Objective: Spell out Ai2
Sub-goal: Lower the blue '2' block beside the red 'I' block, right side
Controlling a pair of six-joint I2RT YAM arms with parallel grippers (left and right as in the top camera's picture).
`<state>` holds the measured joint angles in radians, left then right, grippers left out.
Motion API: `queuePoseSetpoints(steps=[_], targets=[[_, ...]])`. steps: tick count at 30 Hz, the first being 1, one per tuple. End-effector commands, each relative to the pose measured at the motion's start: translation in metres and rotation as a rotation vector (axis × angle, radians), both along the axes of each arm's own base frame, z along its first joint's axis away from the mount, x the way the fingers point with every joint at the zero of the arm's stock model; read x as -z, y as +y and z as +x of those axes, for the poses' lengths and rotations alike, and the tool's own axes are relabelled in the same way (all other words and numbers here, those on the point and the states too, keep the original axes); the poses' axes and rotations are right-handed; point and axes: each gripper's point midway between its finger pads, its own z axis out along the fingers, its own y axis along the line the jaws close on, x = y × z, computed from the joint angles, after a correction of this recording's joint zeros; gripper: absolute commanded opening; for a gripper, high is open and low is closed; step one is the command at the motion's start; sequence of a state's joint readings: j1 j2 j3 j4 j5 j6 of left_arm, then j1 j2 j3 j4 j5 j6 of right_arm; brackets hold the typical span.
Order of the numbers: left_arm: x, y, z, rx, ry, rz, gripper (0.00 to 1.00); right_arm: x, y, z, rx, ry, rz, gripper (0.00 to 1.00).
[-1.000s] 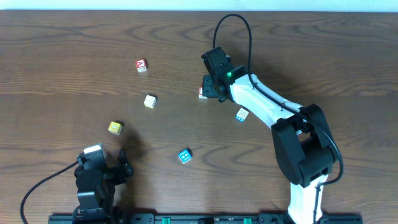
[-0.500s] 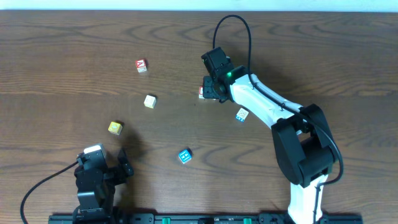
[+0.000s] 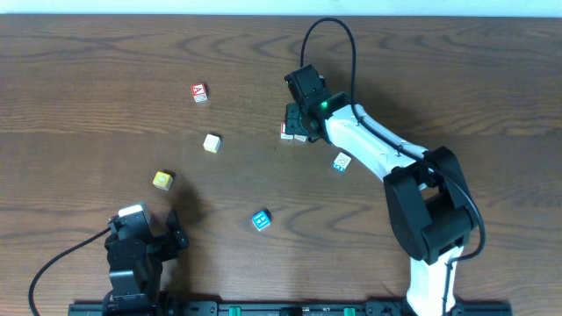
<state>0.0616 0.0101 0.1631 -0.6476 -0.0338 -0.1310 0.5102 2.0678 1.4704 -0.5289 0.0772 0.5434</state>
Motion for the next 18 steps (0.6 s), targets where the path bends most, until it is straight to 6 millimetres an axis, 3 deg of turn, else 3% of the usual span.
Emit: queuePoseSetpoints(steps=[1, 7, 9, 13, 18], targets=[[0.003, 0.002, -0.001, -0.014, 0.006, 0.006, 0.95, 0.008, -0.009, 0.001, 0.011, 0.014, -0.012, 0.53], [0.003, 0.002, -0.001, -0.014, 0.006, 0.006, 0.95, 0.009, -0.015, 0.002, 0.025, 0.033, 0.006, 0.52], [0.003, 0.002, -0.001, -0.014, 0.006, 0.006, 0.95, 0.010, -0.014, 0.000, 0.045, 0.053, 0.032, 0.56], [0.003, 0.002, -0.001, -0.014, 0.006, 0.006, 0.95, 0.010, -0.008, -0.003, 0.106, 0.095, 0.113, 0.63], [0.003, 0.002, -0.001, -0.014, 0.006, 0.006, 0.95, 0.009, 0.002, -0.008, 0.115, 0.139, 0.190, 0.63]])
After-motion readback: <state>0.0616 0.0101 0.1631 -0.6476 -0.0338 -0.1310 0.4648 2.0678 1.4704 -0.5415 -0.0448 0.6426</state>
